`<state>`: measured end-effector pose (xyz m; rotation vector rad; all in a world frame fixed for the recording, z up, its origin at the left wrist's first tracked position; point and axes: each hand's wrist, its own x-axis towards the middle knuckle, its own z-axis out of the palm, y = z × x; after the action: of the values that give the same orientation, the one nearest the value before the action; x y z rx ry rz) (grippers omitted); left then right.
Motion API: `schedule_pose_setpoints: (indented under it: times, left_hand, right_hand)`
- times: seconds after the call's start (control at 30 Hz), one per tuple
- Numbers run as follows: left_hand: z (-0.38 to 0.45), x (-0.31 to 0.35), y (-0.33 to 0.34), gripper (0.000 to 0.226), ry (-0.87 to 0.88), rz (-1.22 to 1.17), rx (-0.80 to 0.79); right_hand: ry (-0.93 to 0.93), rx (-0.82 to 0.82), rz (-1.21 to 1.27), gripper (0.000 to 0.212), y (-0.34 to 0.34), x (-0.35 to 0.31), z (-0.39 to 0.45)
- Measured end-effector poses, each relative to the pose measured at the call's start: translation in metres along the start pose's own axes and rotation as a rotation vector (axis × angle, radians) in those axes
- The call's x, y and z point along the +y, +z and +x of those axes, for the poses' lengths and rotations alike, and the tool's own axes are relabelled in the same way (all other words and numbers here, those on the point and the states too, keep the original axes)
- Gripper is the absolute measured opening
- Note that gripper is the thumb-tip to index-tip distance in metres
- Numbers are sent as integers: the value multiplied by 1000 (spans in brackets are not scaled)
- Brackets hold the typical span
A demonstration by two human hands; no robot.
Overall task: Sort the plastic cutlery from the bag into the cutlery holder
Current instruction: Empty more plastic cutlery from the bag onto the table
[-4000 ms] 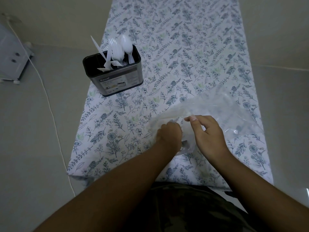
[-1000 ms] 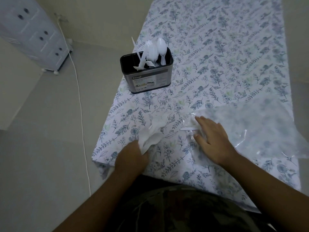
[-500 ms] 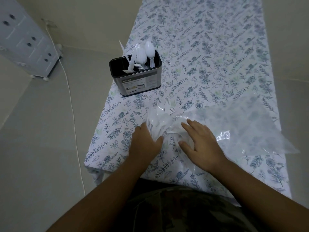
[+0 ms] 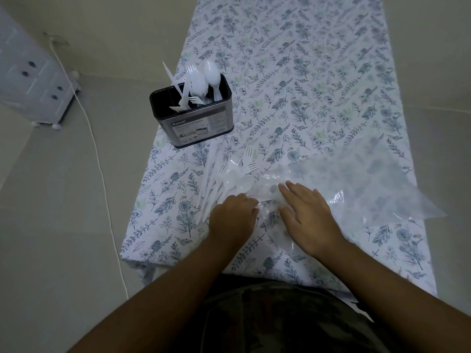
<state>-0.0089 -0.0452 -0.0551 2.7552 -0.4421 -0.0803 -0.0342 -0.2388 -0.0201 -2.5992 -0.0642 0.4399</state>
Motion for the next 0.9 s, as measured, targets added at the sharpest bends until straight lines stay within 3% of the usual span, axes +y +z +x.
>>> schedule_pose_setpoints:
  times: [0.33, 0.53, 0.7, 0.9]
  left_hand:
    - [12, 6, 8, 17, -96, -26, -104]
    - [-21, -8, -12, 8, -37, -80, -11]
    - [-68, -52, -30, 10, -273, -310, -52]
    - [-97, -69, -41, 15, -488, -452, 197]
  right_hand:
    - [2, 26, 46, 66, -3, 2, -1]
    - [-21, -4, -31, 74, 1, 11, 0]
    - [-44, -34, -86, 77, 9, 15, -2]
    - [-121, -83, -238, 84, 16, 28, -4]
